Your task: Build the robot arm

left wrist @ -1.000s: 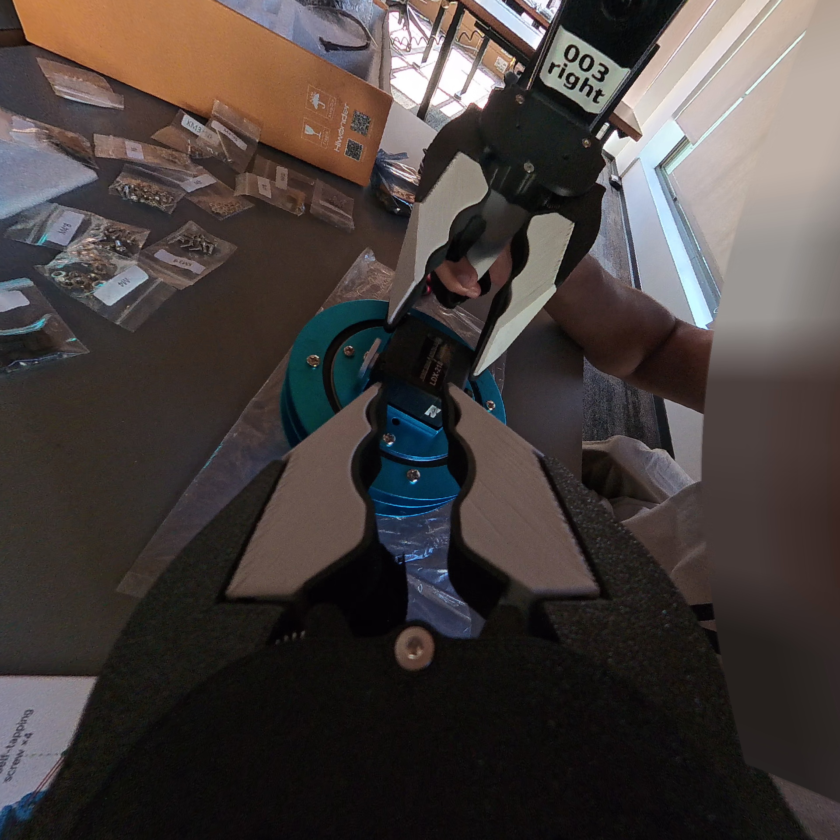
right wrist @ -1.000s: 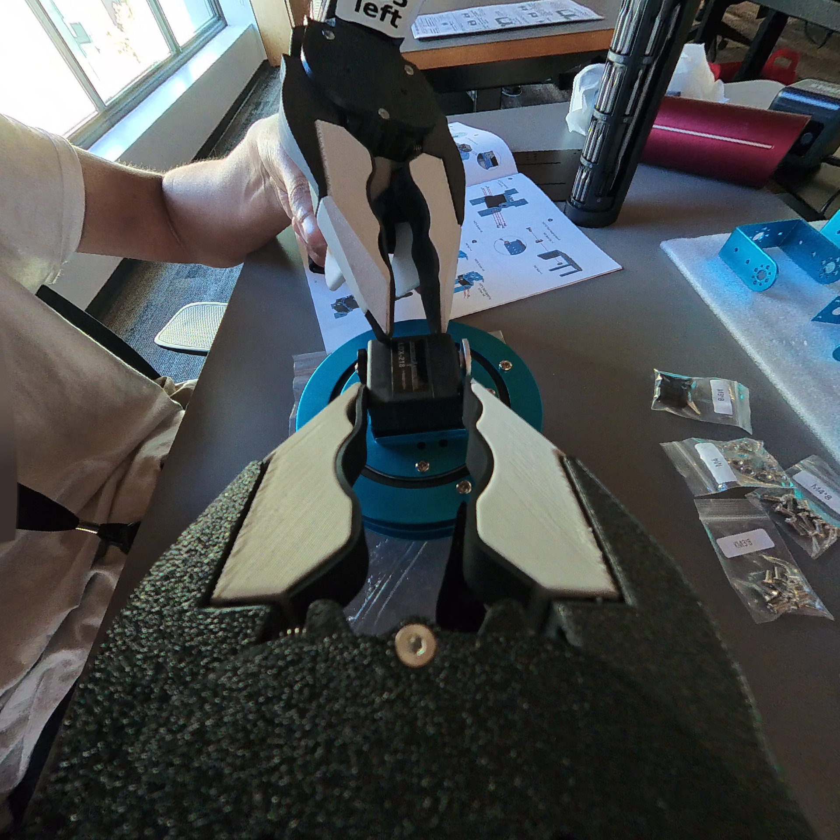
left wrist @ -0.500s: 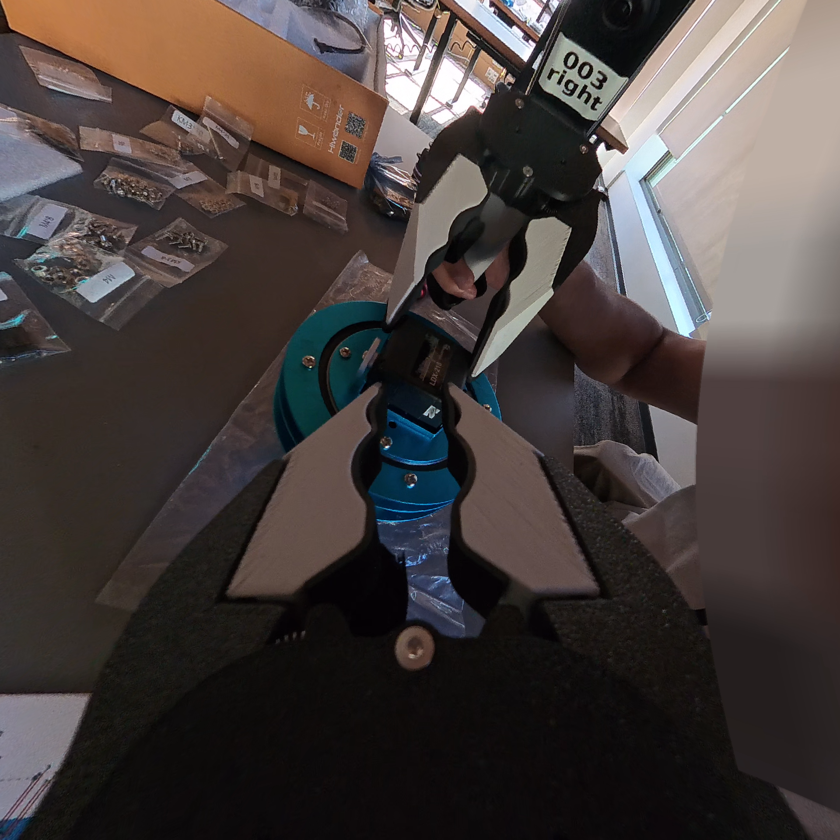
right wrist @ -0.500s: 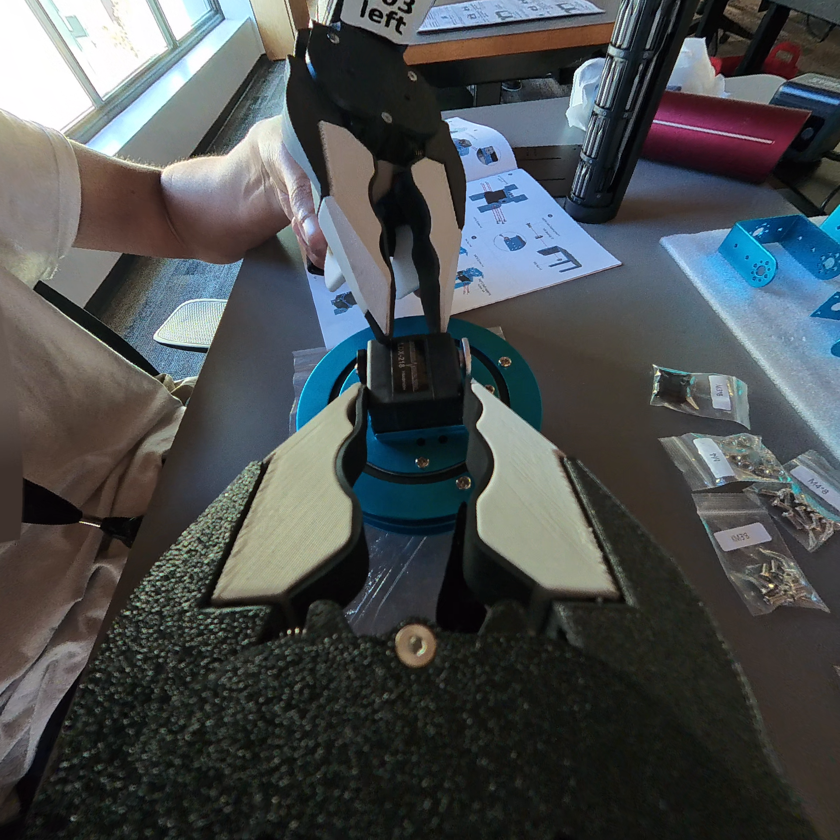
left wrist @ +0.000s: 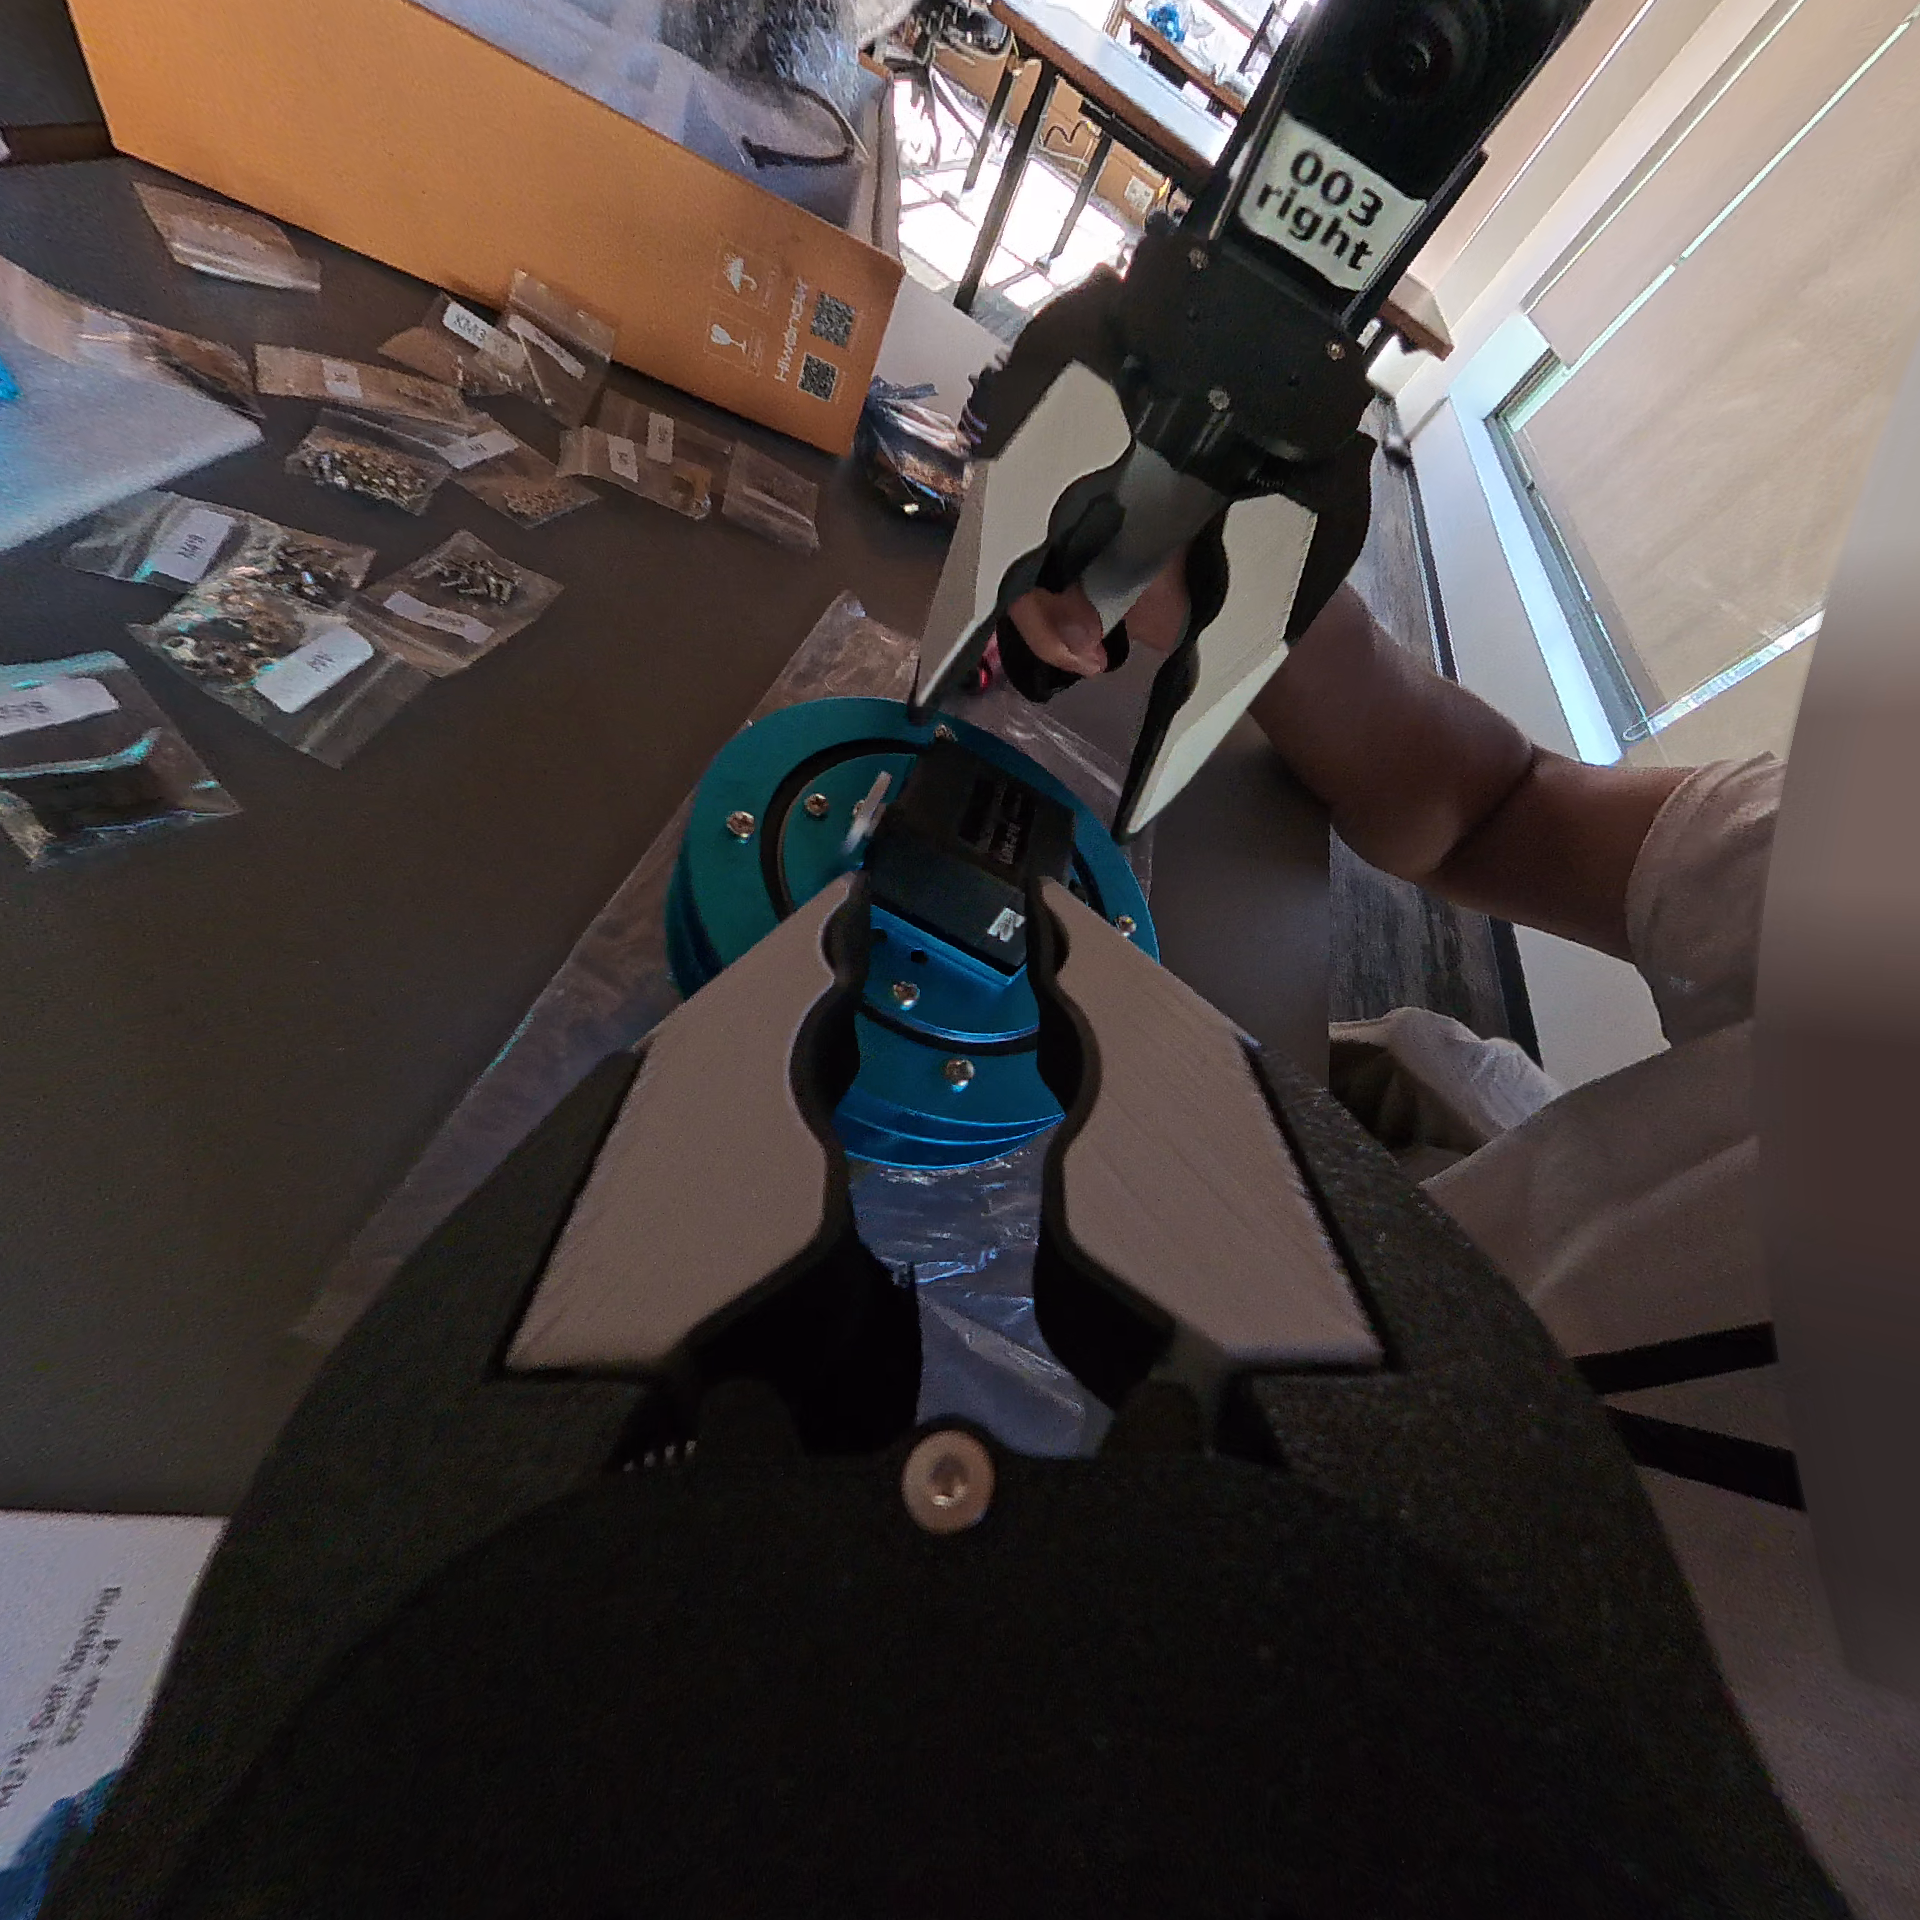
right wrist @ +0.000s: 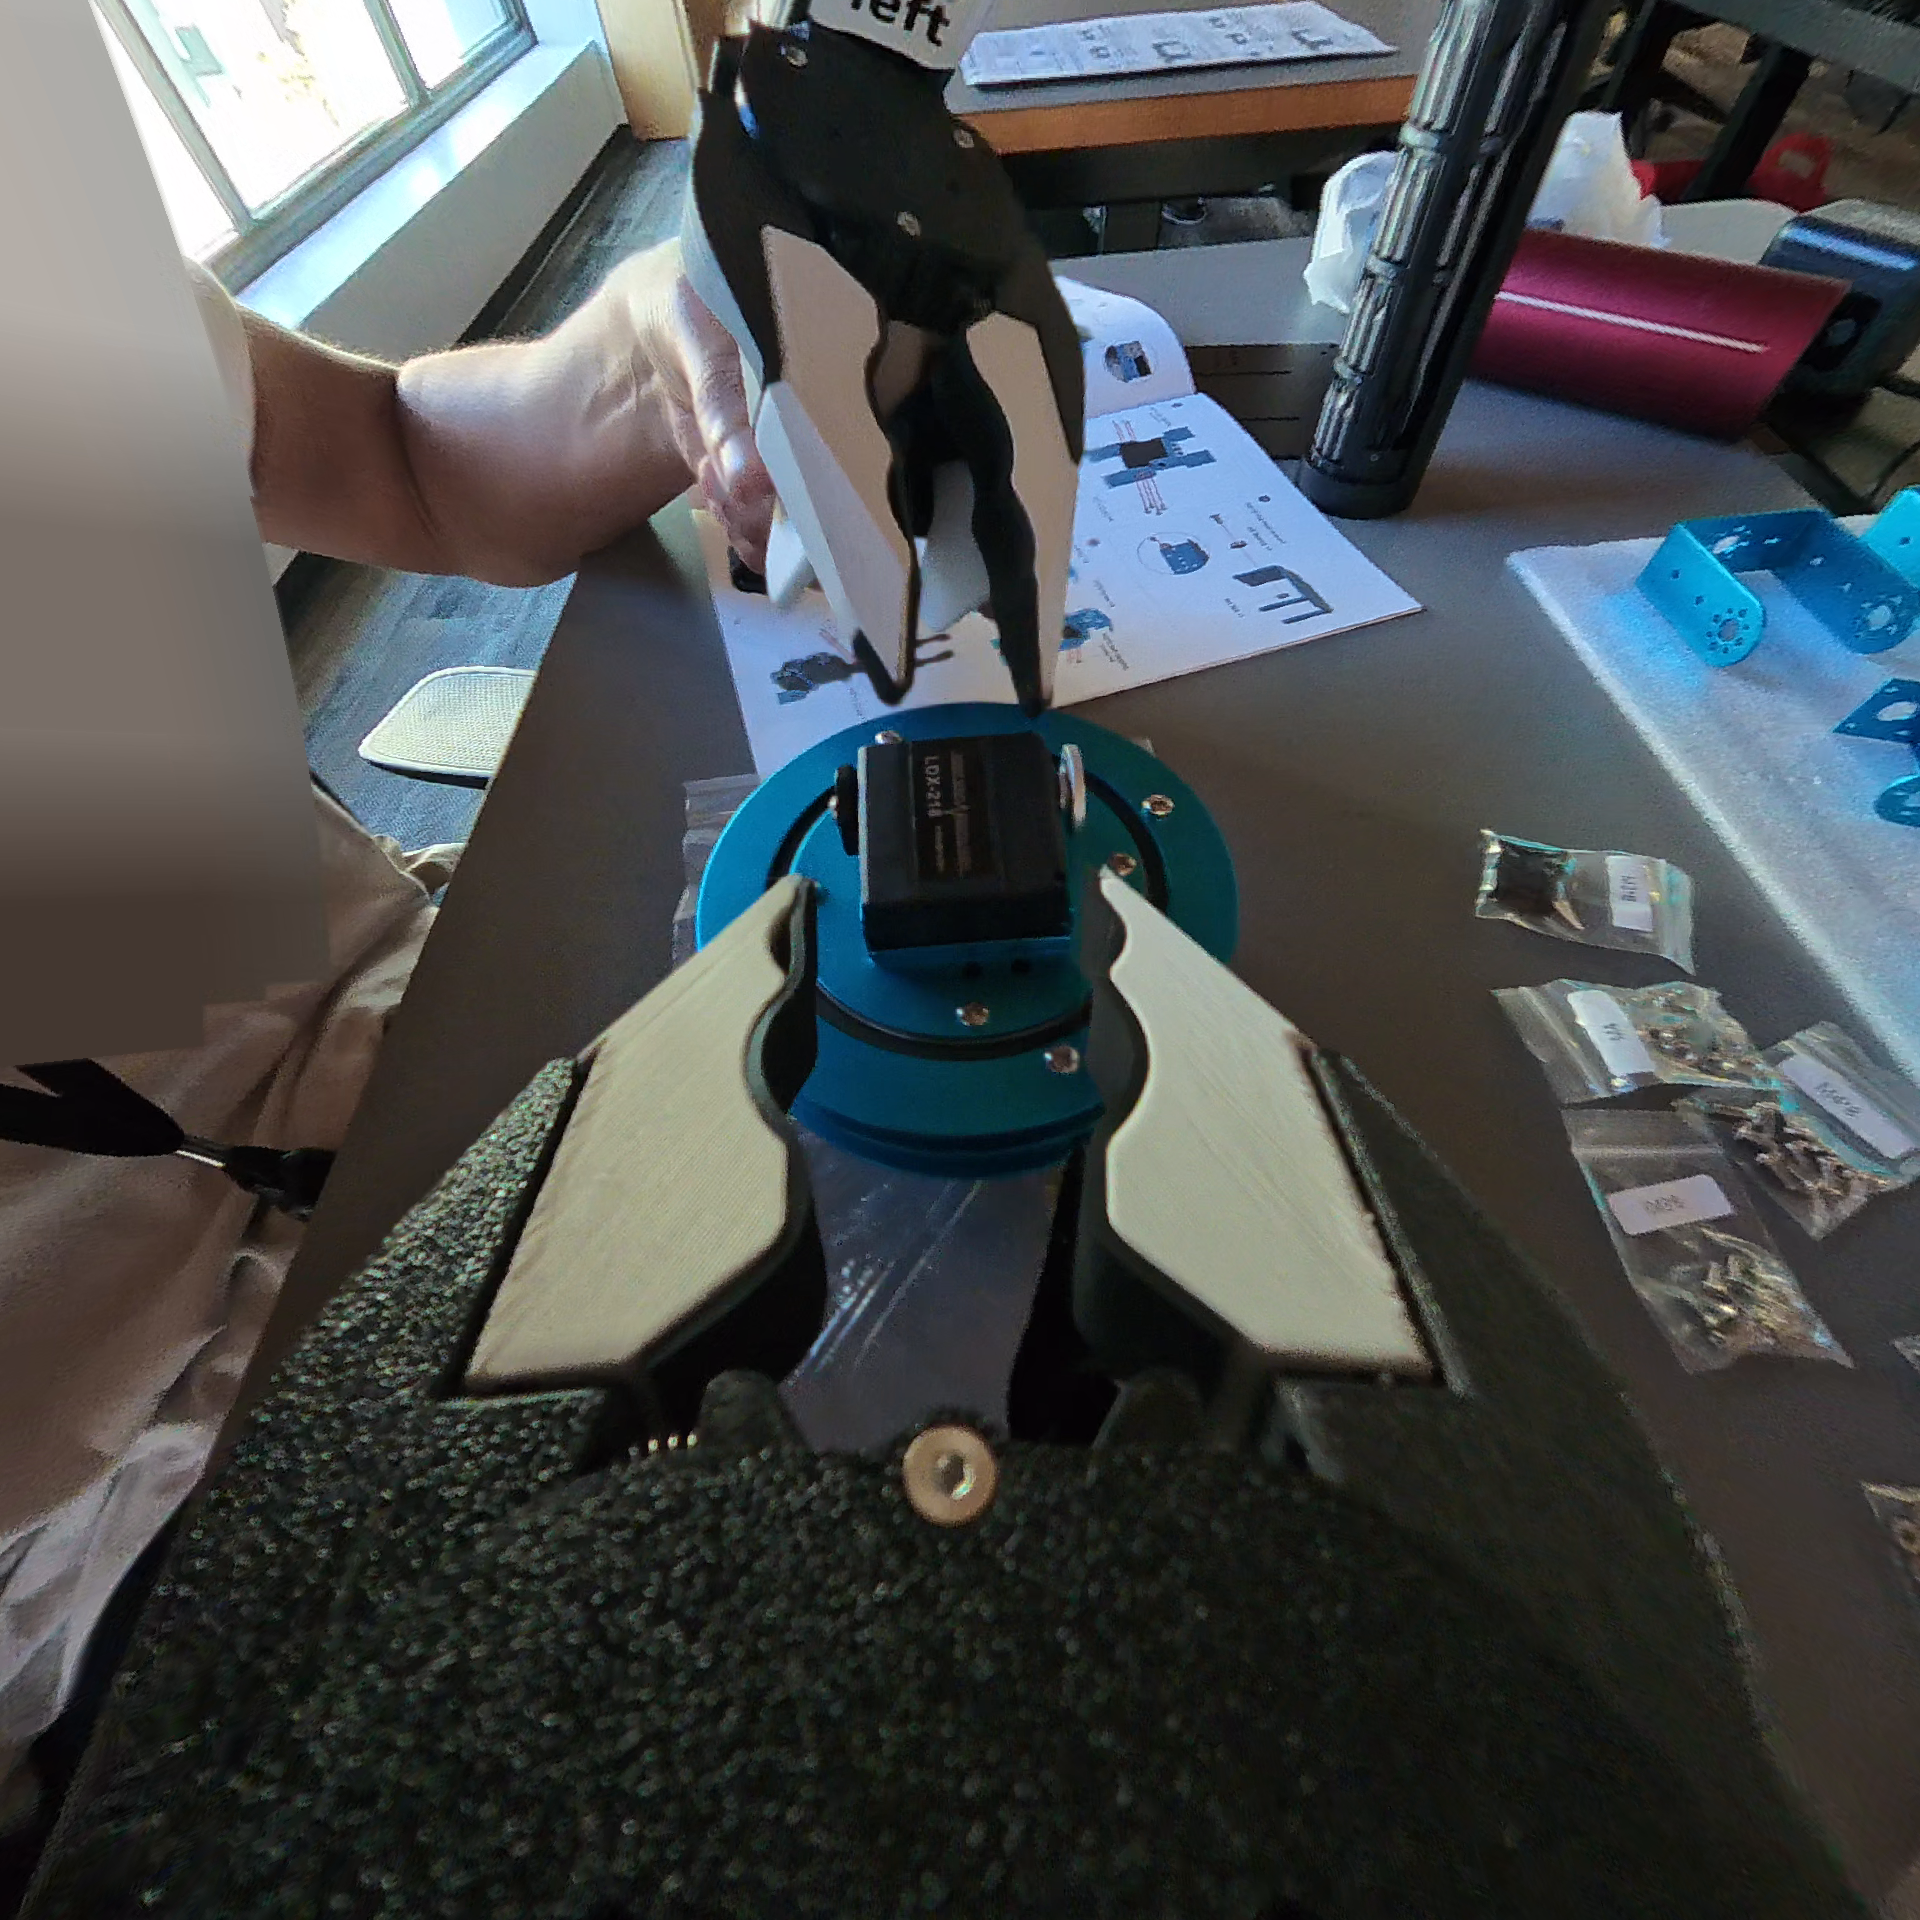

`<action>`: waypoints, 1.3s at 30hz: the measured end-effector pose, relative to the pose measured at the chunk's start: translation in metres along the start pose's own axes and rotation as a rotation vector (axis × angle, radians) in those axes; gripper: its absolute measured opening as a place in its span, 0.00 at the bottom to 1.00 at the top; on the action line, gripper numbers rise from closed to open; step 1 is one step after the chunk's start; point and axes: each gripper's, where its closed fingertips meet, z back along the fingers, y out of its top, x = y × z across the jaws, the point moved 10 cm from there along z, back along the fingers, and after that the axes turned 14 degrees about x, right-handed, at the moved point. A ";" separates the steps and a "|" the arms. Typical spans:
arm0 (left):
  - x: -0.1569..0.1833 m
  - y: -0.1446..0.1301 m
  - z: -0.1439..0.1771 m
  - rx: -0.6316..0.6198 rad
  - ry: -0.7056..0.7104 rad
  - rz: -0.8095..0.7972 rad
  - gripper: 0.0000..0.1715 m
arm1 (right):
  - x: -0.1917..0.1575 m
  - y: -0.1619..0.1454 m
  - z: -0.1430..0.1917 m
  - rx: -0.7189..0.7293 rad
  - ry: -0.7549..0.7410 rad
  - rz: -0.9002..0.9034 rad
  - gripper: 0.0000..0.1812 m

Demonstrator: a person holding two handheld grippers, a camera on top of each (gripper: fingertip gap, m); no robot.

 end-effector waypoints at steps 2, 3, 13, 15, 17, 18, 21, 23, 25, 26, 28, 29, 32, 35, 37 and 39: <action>-0.004 0.002 0.006 0.031 0.007 -0.003 0.18 | 0.003 0.001 0.005 0.011 -0.032 0.016 0.27; -0.007 0.003 0.008 0.046 0.009 -0.002 0.18 | 0.004 0.001 0.006 0.015 -0.038 0.012 0.27; -0.026 0.007 0.019 0.038 0.002 -0.036 0.21 | 0.014 -0.004 0.012 0.051 0.013 -0.035 0.29; -0.028 0.005 0.020 0.016 0.007 -0.063 0.21 | 0.019 -0.006 0.016 0.069 0.039 -0.098 0.28; -0.027 0.002 0.021 -0.022 -0.005 -0.092 0.21 | 0.023 -0.007 0.019 0.090 0.072 -0.158 0.26; -0.025 0.000 0.021 -0.040 -0.016 -0.113 0.21 | 0.025 -0.008 0.021 0.102 0.085 -0.181 0.25; -0.023 -0.003 0.021 -0.052 -0.045 -0.127 0.22 | 0.032 -0.014 0.023 0.106 0.085 -0.234 0.23; -0.022 -0.003 0.020 -0.051 -0.068 -0.095 0.22 | 0.037 -0.020 0.023 0.103 0.078 -0.275 0.22; -0.021 -0.004 0.020 -0.054 -0.081 -0.088 0.21 | 0.038 -0.023 0.023 0.103 0.082 -0.311 0.22; -0.021 -0.004 0.020 -0.054 -0.082 -0.091 0.21 | 0.038 -0.023 0.023 0.105 0.083 -0.315 0.21; -0.023 -0.005 0.020 -0.057 -0.079 -0.085 0.21 | 0.038 -0.022 0.023 0.109 0.075 -0.305 0.21; -0.024 -0.005 0.020 -0.056 -0.079 -0.080 0.21 | 0.038 -0.022 0.023 0.106 0.072 -0.297 0.21; -0.025 -0.004 0.021 -0.045 -0.086 -0.059 0.21 | 0.039 -0.022 0.025 0.095 0.055 -0.277 0.21; -0.027 -0.004 0.021 -0.037 -0.091 -0.041 0.21 | 0.041 -0.022 0.027 0.105 0.052 -0.288 0.21; -0.028 -0.004 0.022 -0.034 -0.095 -0.035 0.21 | 0.042 -0.022 0.028 0.111 0.050 -0.293 0.21; -0.029 -0.003 0.022 -0.028 -0.095 -0.028 0.21 | 0.043 -0.022 0.029 0.113 0.050 -0.293 0.21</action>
